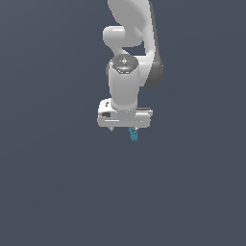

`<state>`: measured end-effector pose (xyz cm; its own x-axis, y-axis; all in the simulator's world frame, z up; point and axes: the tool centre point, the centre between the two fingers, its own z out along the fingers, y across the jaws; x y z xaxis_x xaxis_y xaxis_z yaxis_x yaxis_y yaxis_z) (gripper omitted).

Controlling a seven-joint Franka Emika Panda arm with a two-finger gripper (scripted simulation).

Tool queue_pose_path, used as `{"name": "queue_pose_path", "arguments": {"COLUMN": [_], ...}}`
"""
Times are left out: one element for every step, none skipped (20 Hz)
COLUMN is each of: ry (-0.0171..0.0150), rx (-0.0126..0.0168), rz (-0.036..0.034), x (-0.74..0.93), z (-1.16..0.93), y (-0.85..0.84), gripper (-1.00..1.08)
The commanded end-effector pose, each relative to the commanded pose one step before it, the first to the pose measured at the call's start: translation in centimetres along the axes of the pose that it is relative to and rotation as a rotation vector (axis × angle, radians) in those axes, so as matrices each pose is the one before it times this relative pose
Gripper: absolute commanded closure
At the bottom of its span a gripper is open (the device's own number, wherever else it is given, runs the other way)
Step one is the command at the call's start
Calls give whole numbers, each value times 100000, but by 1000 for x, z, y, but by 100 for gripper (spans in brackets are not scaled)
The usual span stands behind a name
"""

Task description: Pick up the object and move it to a goal position.

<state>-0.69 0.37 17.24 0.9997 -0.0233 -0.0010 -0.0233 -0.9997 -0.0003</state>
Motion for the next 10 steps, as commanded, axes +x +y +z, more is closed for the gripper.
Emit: {"name": "queue_pose_path", "arguments": {"ry": [0,-67,-226,-370,-508,-647,-756,-654,-499,-346], "rx": [0,-9,-25,-39,-50,-58,-58,-40,-22,-9], "rz": [0,70,240,397,554,723,878,802,658,502], "x": [0,-22,-59,-97,-134,-164,-181,-141,-91,-47], "z": [0,21,79,126,166,202,216,162,97,40], "y": [1,53,177,291,402,515,608,536,420,304], "gripper": [-92,-92,-92,-92,-92,-92,-92,-92,-92,-92]}}
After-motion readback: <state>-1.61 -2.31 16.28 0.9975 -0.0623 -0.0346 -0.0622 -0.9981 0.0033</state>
